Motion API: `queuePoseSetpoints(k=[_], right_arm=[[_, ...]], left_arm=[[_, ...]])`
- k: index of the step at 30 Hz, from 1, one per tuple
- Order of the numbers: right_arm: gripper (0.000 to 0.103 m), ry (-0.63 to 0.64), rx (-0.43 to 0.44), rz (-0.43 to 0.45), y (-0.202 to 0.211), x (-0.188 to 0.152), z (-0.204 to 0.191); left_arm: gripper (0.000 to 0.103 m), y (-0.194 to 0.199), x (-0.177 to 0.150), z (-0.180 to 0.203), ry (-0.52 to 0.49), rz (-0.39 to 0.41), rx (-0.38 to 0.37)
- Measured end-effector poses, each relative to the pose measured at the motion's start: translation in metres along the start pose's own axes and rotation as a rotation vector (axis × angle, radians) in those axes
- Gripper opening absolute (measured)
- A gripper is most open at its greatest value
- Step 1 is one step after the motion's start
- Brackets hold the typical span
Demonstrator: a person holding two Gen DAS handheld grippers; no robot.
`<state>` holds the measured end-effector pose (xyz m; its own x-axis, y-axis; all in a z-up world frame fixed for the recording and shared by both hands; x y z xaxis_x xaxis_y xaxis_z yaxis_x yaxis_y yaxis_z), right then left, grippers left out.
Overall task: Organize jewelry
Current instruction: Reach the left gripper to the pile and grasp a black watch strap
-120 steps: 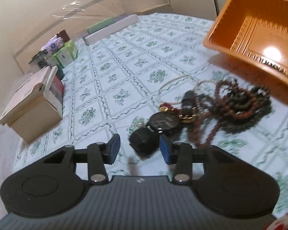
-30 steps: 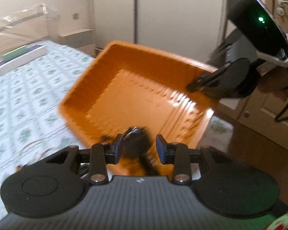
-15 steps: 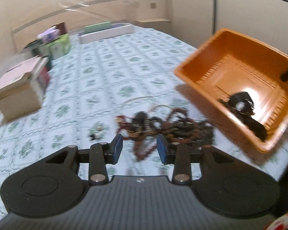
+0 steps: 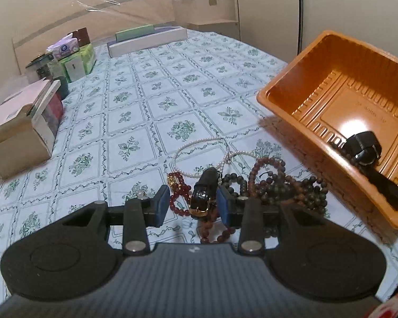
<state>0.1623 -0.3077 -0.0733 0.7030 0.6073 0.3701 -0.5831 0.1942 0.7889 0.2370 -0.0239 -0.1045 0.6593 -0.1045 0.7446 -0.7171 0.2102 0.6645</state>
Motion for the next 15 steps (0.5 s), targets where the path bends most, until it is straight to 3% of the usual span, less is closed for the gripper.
queuePoseSetpoints(k=[3,5,7,15], right_arm=[[0.005,-0.001,0.0,0.0,0.0,0.0,0.0],[0.005,0.0,-0.001,0.0,0.0,0.0,0.0],[0.005,-0.003,0.0,0.0,-0.001,-0.001,0.0],[0.005,-0.003,0.0,0.0,-0.002,-0.003,0.0]], left_arm=[[0.033,-0.006,-0.003,0.0,-0.008,-0.014,0.005],[0.02,-0.009,-0.003,0.0,0.001,-0.02,0.003],[0.016,-0.01,-0.005,0.0,0.003,-0.022,0.004],[0.014,0.003,0.004,-0.012,0.002,0.011,0.035]])
Point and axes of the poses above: each gripper's, at about its wrist camera, not at the fingertips, and y roughly against the way its jaws point, z to its right, x to its top, the point moved 10 cm from there along -y, roughly the way its jaws point, and after that the axes turned 14 degrees about y, right-handed, at the moved point
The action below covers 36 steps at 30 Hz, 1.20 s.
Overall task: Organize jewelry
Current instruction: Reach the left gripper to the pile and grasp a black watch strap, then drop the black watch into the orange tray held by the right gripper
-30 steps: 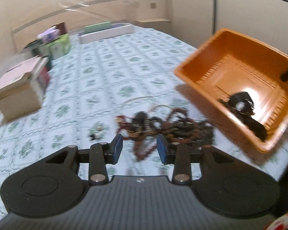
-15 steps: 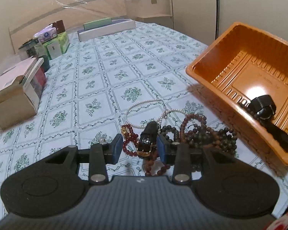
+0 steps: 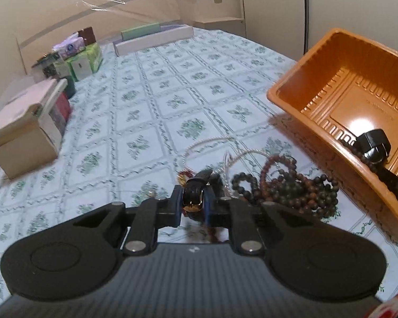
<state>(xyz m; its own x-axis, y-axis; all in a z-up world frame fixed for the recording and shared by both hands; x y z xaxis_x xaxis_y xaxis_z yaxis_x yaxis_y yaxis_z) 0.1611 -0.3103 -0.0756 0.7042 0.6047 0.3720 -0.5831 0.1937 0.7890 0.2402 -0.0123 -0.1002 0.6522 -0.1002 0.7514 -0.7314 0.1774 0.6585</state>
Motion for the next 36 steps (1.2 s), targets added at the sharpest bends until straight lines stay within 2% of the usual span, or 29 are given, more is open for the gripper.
queuePoseSetpoints(k=[8,13,26,36], right_arm=[[0.005,0.001,0.0,0.0,0.0,0.0,0.0],[0.005,0.0,0.0,0.0,0.0,0.0,0.0],[0.005,-0.014,0.007,-0.006,-0.001,-0.001,0.001],[0.005,-0.026,0.015,-0.01,0.001,-0.003,0.001]], left_arm=[[0.013,0.02,0.015,-0.026,0.01,0.02,0.048],[0.013,0.034,0.023,-0.022,0.029,0.042,0.03],[0.013,0.057,0.043,0.075,0.011,0.074,-0.203],[0.013,0.052,0.061,0.134,-0.037,0.08,-0.292]])
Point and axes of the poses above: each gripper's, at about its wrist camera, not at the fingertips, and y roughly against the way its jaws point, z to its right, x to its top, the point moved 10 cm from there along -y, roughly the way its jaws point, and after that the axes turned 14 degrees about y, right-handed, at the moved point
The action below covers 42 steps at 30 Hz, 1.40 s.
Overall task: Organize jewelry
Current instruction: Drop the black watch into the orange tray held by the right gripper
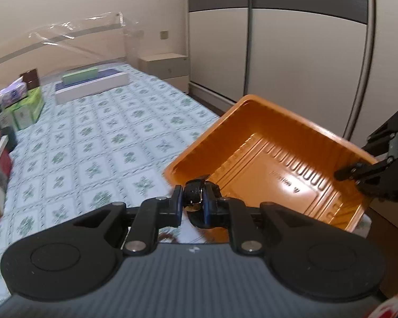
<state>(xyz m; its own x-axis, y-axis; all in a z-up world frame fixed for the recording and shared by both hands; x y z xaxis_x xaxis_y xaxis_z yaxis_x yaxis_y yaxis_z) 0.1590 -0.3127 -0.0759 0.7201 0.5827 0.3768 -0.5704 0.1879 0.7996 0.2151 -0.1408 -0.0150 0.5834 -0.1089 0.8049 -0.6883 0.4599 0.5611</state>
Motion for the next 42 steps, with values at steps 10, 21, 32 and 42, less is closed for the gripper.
queuePoseSetpoints(k=[10,21,32,42], right_arm=[[0.005,-0.001,0.001,0.0,0.001,0.0,0.002],[0.005,-0.003,0.001,0.001,0.001,0.0,0.002],[0.005,-0.009,0.004,-0.002,0.003,0.0,0.002],[0.005,-0.009,0.003,-0.001,0.003,0.0,0.002]], left_arm=[[0.013,-0.031,0.004,0.037,-0.057,-0.026,-0.042],[0.014,-0.054,-0.004,0.062,-0.076,-0.051,-0.078],[0.022,-0.048,-0.007,0.055,-0.053,-0.034,-0.081],[0.024,-0.013,-0.023,-0.025,0.038,-0.011,0.067]])
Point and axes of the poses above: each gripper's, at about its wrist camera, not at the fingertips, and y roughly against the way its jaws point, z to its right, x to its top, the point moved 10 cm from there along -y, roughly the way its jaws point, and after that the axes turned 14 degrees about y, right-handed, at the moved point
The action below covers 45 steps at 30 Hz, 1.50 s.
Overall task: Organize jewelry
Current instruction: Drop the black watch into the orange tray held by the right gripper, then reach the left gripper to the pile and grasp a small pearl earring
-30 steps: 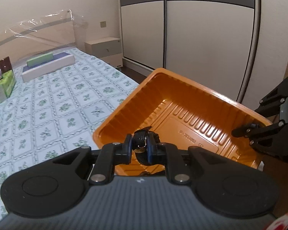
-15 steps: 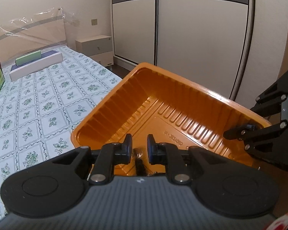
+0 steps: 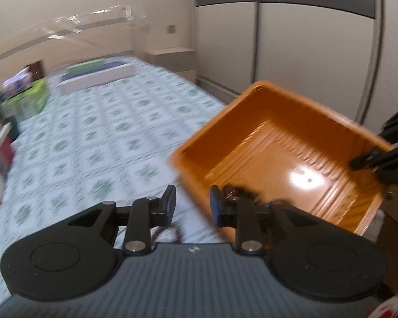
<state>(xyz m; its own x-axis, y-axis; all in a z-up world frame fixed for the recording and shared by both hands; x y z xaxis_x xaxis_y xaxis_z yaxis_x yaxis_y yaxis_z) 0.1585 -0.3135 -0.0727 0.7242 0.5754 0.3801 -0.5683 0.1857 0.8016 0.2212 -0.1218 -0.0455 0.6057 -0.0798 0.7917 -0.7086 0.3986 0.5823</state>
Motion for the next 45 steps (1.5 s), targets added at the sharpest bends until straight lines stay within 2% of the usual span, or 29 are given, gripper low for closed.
queuePoseSetpoints(k=[7,10,16,26,33,38,45], right_arm=[[0.005,-0.001,-0.001,0.0,-0.001,0.0,0.0],[0.005,0.0,-0.001,0.0,0.0,0.0,0.0],[0.005,0.003,-0.003,-0.001,-0.001,-0.001,0.001],[0.005,0.003,-0.004,-0.001,0.0,-0.001,0.001],[0.005,0.0,-0.001,-0.003,-0.001,-0.002,0.0],[0.005,0.0,-0.001,-0.004,-0.002,-0.003,0.001],[0.005,0.0,0.0,-0.006,-0.002,-0.004,0.001]], left_arm=[[0.025,0.02,-0.034,-0.082,0.055,-0.017,0.177],[0.027,0.029,-0.049,-0.115,0.108,-0.039,0.226],[0.028,0.037,-0.066,-0.162,0.137,-0.056,0.321],[0.028,0.01,-0.053,-0.185,0.131,-0.033,0.335],[0.028,-0.012,-0.052,-0.179,0.12,-0.03,0.312],[0.028,-0.024,-0.052,-0.178,0.094,-0.029,0.336],[0.026,-0.03,-0.053,-0.178,0.103,-0.03,0.332]])
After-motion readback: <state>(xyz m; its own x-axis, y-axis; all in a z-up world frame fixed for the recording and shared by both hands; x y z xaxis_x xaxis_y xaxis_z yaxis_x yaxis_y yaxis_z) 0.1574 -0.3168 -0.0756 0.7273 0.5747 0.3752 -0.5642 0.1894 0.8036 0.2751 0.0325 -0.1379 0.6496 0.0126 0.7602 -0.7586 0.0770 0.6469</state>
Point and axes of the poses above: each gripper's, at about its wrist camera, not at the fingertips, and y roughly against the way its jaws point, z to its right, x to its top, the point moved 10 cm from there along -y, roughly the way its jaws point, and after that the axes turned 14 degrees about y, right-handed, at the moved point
